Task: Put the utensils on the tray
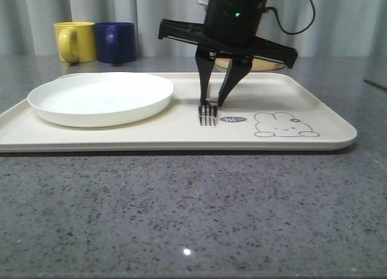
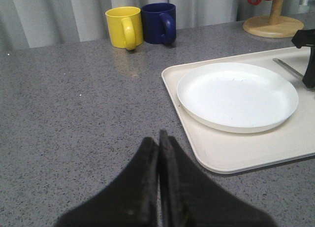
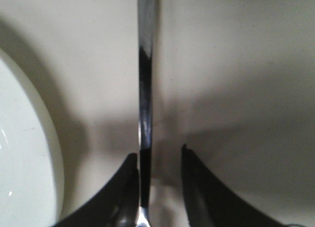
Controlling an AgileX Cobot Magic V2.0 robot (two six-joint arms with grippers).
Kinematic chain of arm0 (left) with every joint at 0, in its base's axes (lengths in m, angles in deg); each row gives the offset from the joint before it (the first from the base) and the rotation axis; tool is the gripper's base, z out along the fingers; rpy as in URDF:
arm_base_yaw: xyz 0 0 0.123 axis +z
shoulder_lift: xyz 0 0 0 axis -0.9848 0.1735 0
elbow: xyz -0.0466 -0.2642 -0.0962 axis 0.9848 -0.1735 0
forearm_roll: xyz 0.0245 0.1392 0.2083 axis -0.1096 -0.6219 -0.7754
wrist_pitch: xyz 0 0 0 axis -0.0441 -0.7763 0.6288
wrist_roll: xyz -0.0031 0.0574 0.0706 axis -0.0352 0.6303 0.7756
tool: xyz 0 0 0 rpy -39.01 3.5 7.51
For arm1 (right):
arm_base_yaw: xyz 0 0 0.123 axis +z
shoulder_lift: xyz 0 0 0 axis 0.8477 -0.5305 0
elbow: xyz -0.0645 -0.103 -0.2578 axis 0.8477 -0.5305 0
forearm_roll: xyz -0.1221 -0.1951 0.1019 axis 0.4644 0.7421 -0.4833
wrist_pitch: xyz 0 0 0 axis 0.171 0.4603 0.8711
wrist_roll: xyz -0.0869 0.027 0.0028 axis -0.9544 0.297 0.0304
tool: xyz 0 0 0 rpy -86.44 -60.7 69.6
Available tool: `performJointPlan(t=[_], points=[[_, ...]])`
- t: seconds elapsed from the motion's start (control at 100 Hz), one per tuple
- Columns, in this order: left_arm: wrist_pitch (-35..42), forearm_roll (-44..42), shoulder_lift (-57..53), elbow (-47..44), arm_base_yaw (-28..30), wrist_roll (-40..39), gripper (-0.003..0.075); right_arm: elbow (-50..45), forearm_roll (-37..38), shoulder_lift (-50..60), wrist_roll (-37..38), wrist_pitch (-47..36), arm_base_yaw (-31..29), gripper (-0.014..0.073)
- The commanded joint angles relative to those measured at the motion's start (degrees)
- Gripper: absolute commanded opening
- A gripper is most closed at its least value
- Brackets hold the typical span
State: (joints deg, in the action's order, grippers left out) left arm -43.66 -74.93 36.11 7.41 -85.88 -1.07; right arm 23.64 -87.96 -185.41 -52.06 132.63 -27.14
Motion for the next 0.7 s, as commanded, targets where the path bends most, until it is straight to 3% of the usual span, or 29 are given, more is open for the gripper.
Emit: performJointPlan(t=[0.0,0.14,0.34,0.51,0.69], points=[[4.23,0.39,0.57,1.34,-0.1,-0.42,-0.0019,1.82,-0.26,3.41,0.07,-1.95,-0.06,0.04],[4.23,0.39,0.57,1.34,-0.1,-0.42,-0.0019,1.93,-0.26,5.25,-0.66,-2.65,-0.06,0.0433],[4.23,0.39,0.57,1.34,-0.1,-0.42,-0.0019,3.06,3.66,10.63,-8.3,-0.5,-0.26,0.0433],[4.23,0.39,0.57,1.34,-0.1,-0.42,-0.0019,2.99,11.13,12.98,-13.48,9.36,-2.66,0.0433],[4.23,0.39,0.57,1.34,-0.1,-0.42,-0.0019,2.8,11.81,12.98,-20.78,15.74,-8.54,0.0433]])
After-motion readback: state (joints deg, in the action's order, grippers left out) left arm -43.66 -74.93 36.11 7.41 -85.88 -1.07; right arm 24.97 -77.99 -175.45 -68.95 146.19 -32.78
